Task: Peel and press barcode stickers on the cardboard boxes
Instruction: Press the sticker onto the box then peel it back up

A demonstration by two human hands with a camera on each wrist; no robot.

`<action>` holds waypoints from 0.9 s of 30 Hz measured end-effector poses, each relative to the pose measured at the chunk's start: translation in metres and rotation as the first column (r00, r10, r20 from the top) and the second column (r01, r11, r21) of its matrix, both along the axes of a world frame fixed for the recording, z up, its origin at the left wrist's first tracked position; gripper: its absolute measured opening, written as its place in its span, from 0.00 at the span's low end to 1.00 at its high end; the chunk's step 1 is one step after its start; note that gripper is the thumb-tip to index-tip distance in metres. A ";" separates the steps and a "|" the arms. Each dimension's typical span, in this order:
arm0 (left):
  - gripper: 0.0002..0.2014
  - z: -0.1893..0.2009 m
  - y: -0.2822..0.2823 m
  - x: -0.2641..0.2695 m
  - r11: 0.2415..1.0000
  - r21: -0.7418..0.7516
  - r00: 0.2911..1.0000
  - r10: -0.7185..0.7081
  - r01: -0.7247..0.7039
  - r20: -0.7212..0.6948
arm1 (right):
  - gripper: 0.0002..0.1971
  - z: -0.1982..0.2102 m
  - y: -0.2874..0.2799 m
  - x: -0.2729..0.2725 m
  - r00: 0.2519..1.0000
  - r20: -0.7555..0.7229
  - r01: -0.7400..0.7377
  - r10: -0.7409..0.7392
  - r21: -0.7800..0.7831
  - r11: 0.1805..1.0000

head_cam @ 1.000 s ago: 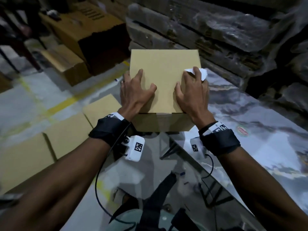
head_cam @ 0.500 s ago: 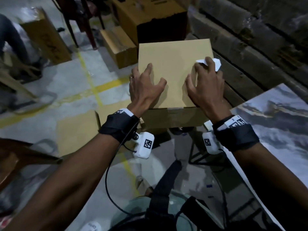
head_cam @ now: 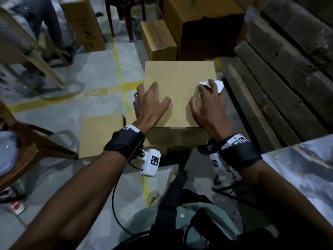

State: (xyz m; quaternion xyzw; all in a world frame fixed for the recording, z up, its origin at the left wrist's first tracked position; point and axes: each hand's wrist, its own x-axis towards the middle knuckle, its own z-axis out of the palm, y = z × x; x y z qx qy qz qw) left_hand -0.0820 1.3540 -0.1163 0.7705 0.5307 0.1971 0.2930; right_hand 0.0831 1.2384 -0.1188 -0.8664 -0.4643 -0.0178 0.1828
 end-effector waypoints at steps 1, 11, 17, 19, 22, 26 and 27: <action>0.36 -0.005 0.008 -0.005 1.000 -0.007 1.000 0.029 -0.029 -0.012 | 0.24 -0.007 0.010 -0.004 0.999 -0.026 -0.021 0.020 -0.010 1.000; 0.34 -0.042 0.067 -0.097 0.963 -0.001 0.960 0.267 -0.268 -0.087 | 0.26 -0.053 0.091 -0.083 0.951 -0.172 -0.268 0.256 -0.050 0.962; 0.33 -0.049 0.113 -0.177 0.935 0.012 0.930 0.353 -0.354 -0.105 | 0.26 -0.059 0.138 -0.155 0.904 -0.183 -0.403 0.385 -0.068 0.913; 0.33 -0.050 0.127 -0.204 0.929 0.008 0.924 0.368 -0.369 -0.103 | 0.26 -0.063 0.154 -0.181 0.891 -0.194 -0.431 0.411 -0.072 0.899; 0.34 -0.056 0.146 -0.243 0.926 -0.004 0.922 0.374 -0.377 -0.102 | 0.27 -0.071 0.178 -0.217 0.875 -0.226 -0.457 0.429 -0.088 0.885; 0.36 -0.069 0.172 -0.285 0.934 -0.040 0.932 0.349 -0.355 -0.099 | 0.27 -0.082 0.208 -0.251 0.861 -0.247 -0.482 0.445 -0.117 0.868; 0.37 -0.072 0.179 -0.293 0.937 -0.049 0.935 0.341 -0.347 -0.096 | 0.27 -0.084 0.213 -0.258 0.861 -0.255 -0.481 0.441 -0.126 0.867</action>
